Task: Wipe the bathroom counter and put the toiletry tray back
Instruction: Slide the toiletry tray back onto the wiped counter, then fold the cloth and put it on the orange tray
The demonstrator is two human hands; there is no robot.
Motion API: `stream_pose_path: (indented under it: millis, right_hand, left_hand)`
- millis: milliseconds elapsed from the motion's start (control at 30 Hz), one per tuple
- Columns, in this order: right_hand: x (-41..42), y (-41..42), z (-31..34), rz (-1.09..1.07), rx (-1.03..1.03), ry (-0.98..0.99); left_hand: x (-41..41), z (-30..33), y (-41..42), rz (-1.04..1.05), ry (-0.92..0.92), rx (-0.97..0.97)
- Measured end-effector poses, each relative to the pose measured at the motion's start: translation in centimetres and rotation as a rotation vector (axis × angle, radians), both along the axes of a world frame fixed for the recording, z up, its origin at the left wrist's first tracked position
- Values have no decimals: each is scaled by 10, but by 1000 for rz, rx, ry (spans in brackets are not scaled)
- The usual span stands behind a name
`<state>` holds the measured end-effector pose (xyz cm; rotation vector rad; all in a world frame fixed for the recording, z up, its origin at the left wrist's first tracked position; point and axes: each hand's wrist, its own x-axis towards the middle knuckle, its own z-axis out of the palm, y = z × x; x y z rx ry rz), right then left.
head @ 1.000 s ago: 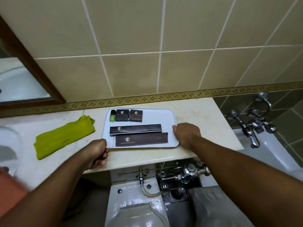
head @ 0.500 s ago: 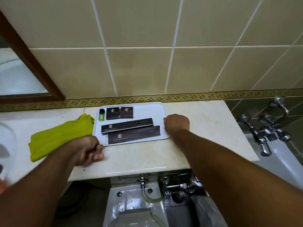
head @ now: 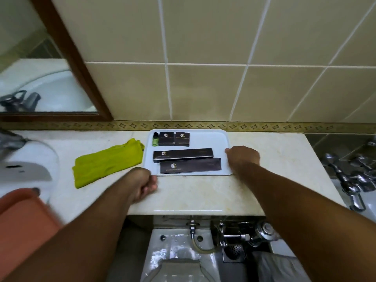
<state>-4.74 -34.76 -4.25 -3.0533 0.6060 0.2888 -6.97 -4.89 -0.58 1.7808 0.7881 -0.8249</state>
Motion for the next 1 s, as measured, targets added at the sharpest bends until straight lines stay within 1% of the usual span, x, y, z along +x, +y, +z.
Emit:
stream_pose_path:
  millis: [67,100,133,167,200,233,267,333,367,400,433,500,600,667,700,733,833,933,1000]
  right_hand:
    - [0,7,15,39,-90,-84]
    - [2,18,25,59,-100,-168]
    - [6,34,36,85,-65,-255]
    - [9,55,46,127,11,-328]
    - [14,84,55,189,121,-370]
    - [18,114,63,242,261,-362]
    - [20,139,68,289,408,-308]
    - [25,196,65,371,656,-158]
    - [28,217,60,379,732,-89]
    - [32,235,55,376,762,-37]
    - [39,252,49,377,734,0]
    - [52,270,42,369,576,15]
    - [70,292,36,355,324,43]
    - [77,298,40,442,137,125]
    - [80,300,42,490,80,176]
    - [83,302,45,515,65,220]
    - [89,298,47,507,139,298]
    - [83,293,48,485,277,221]
    - [77,291,54,460,464,131]
  left_hand:
    - [-4,3,19,68,-199,87]
    - [-3,7,36,63,-304,196]
    - [-1,11,57,12,-379,352]
    - [1,17,77,-46,-417,516]
    - [4,23,101,-55,-418,643]
    - [8,30,121,-38,-401,712]
    - [13,34,133,-35,-383,742]
    - [23,38,158,-79,-354,727]
    - [30,36,163,-119,-350,686]
    - [34,32,166,-142,-343,632]
    - [38,27,171,-151,-328,577]
    - [43,21,171,-156,-286,515]
    - [48,12,177,-256,-237,590]
    - [50,7,177,-312,-230,606]
    - [51,3,178,-321,-236,594]
    - [50,0,179,-322,-250,574]
    - [46,-6,185,-278,-303,502]
    - [37,0,197,-149,-342,401]
    - [31,12,207,-69,-397,384]
